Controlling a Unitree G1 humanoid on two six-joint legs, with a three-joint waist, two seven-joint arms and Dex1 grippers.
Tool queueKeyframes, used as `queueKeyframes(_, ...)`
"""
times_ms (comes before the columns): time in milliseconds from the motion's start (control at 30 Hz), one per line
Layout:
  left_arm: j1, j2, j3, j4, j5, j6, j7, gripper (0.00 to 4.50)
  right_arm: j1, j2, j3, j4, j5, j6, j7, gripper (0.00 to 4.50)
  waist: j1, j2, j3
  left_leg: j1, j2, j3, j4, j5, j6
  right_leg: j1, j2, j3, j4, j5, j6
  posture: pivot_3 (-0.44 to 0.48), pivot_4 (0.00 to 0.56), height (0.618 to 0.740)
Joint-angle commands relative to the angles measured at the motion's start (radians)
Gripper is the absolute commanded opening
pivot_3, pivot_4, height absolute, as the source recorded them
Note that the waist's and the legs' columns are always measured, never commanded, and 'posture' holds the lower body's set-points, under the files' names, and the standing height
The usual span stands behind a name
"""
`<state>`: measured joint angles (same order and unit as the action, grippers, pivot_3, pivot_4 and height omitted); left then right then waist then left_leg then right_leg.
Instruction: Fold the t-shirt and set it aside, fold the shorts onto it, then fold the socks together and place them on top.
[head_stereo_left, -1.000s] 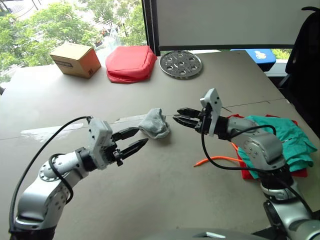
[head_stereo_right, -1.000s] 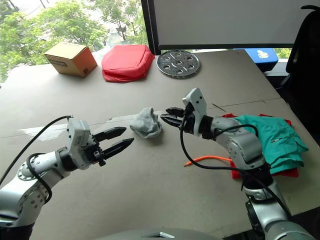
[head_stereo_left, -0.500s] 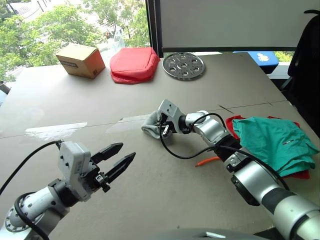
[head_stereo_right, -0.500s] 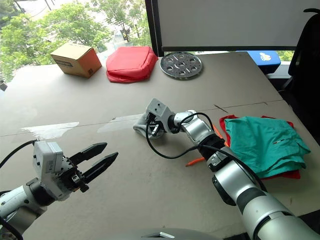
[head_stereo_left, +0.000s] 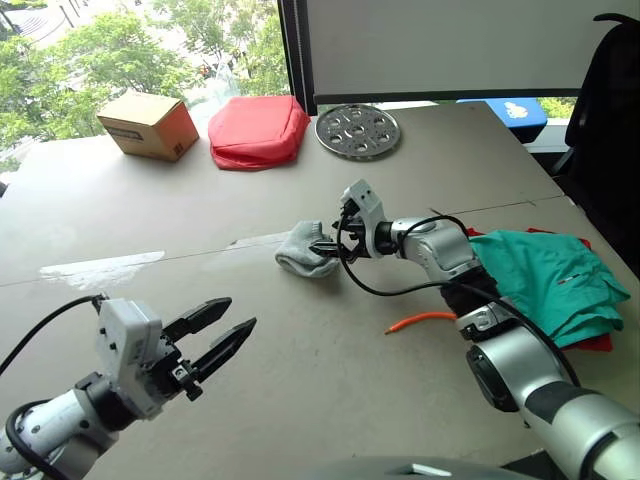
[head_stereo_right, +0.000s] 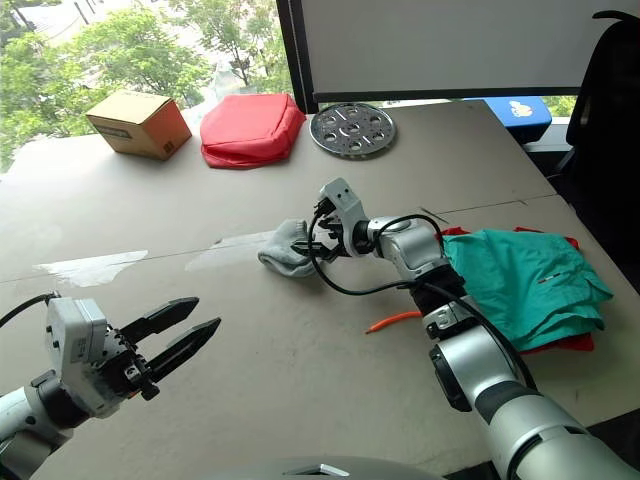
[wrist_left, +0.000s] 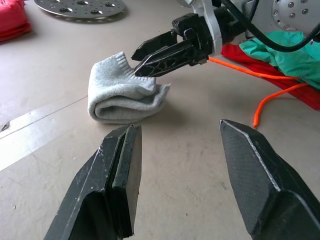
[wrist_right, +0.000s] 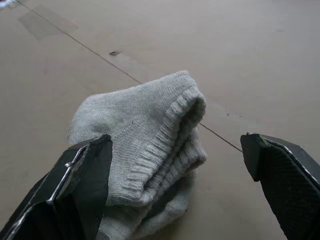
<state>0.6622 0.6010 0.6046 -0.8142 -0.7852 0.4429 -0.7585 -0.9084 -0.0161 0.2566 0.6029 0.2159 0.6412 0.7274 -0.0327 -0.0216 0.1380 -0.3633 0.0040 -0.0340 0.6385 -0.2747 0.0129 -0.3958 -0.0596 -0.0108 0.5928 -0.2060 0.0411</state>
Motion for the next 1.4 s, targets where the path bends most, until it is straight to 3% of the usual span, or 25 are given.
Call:
queueKeyframes(33,0.026,-0.015,0.027,-0.027,0.009,-0.035,-0.002,2.69,-0.051,0.045,0.044,0.165,-0.081,-0.097,0.001,4.46,-0.004,0.000,0.000,0.000,0.000,0.000,-0.001,0.000,0.000,0.000,0.000,0.000,0.000,0.000,0.000,0.000,0.150,0.740)
queueKeyframes(267,0.045,-0.037,0.000,-0.047,0.036,-0.053,0.010,2.69,0.041,0.033,0.209,0.137,-0.240,-0.241,0.070,4.46,-0.009,0.000,-0.002,0.002,0.002,0.001,-0.001,0.000,0.000,0.000,0.000,0.001,0.000,0.000,0.000,0.000,0.150,0.740)
queueKeyframes(333,0.029,-0.033,-0.029,-0.041,0.049,-0.055,0.010,2.69,0.074,0.022,0.201,0.105,-0.250,-0.257,0.057,3.70,-0.008,0.002,-0.005,0.002,0.002,0.001,-0.001,0.000,0.000,0.000,0.000,0.001,0.000,0.000,0.000,0.000,0.150,0.740)
queueKeyframes(467,-0.031,-0.008,-0.078,-0.023,0.049,-0.042,0.012,2.69,0.141,-0.010,0.163,0.003,-0.237,-0.272,0.052,1.75,-0.005,0.003,-0.006,0.002,0.002,0.001,-0.001,0.000,0.000,0.000,0.000,0.002,0.001,0.000,0.000,0.000,0.150,0.740)
queueKeyframes(633,-0.152,0.026,-0.182,0.011,0.046,-0.015,0.015,2.69,0.258,-0.072,0.071,-0.232,-0.144,-0.286,0.088,0.06,0.017,0.003,-0.006,0.002,0.000,0.000,0.000,0.000,0.001,0.001,-0.001,0.002,0.001,0.000,0.000,0.000,0.150,0.740)
queueKeyframes(767,-0.287,0.064,-0.288,0.052,0.022,0.027,-0.014,2.69,0.380,-0.093,-0.088,-0.536,0.039,-0.124,0.058,0.02,0.026,0.003,-0.005,0.000,-0.001,0.000,0.000,-0.001,0.001,0.000,-0.001,0.002,0.001,0.000,0.000,0.000,0.150,0.740)
queueKeyframes(867,-0.403,0.072,-0.378,0.086,0.007,0.056,-0.035,2.69,0.491,-0.127,-0.247,-0.794,0.158,0.051,-0.047,0.02,0.020,0.003,-0.006,0.000,-0.001,0.001,0.000,-0.001,0.001,0.000,-0.001,0.002,0.000,0.000,0.000,0.000,0.150,0.740)
queueKeyframes(933,-0.534,0.062,-0.466,0.157,0.007,0.067,-0.089,2.69,0.623,-0.123,-0.527,-1.095,0.291,0.273,-0.230,0.02,0.009,0.002,-0.006,0.001,0.000,0.003,0.000,-0.001,0.002,0.000,0.000,0.003,0.001,0.000,0.000,0.000,0.150,0.740)
queueKeyframes(967,-0.573,0.054,-0.496,0.175,0.008,0.072,-0.102,2.69,0.671,-0.126,-0.624,-1.190,0.337,0.348,-0.278,0.02,0.057,0.005,-0.005,0.002,0.001,0.005,-0.001,-0.001,0.002,0.000,0.002,0.005,0.000,0.000,0.000,0.000,0.150,0.740)
queueKeyframes(1033,-0.636,0.041,-0.540,0.205,0.001,0.083,-0.129,2.69,0.746,-0.121,-0.795,-1.335,0.498,0.484,-0.378,0.02,0.062,0.003,-0.006,-0.004,0.000,-0.001,0.000,-0.001,0.002,0.000,0.001,-0.002,0.000,0.000,0.000,0.000,0.150,0.740)
queueKeyframes(1167,-0.703,0.039,-0.583,0.237,-0.013,0.087,-0.188,2.69,0.776,-0.082,-1.071,-1.385,0.747,0.576,-0.641,0.02,0.028,0.002,-0.006,-0.001,0.000,0.003,0.000,-0.002,0.003,0.000,0.001,0.004,-0.001,0.000,0.001,0.000,0.150,0.740)
queueKeyframes(1333,-0.741,0.035,-0.605,0.259,0.007,0.074,-0.218,2.69,0.807,-0.126,-1.175,-1.253,0.853,0.591,-0.821,0.02,0.018,0.003,-0.005,0.002,0.003,0.007,0.001,-0.002,0.003,0.000,0.004,0.008,0.000,-0.003,0.005,0.000,0.150,0.740)
queueKeyframes(1400,-0.747,0.035,-0.606,0.255,0.004,0.077,-0.216,2.69,0.850,-0.170,-1.160,-1.172,0.840,0.618,-0.824,1.04,0.021,0.002,-0.006,0.001,0.003,0.006,0.001,-0.002,0.003,0.000,0.005,0.008,-0.001,-0.003,0.004,0.000,0.150,0.740)
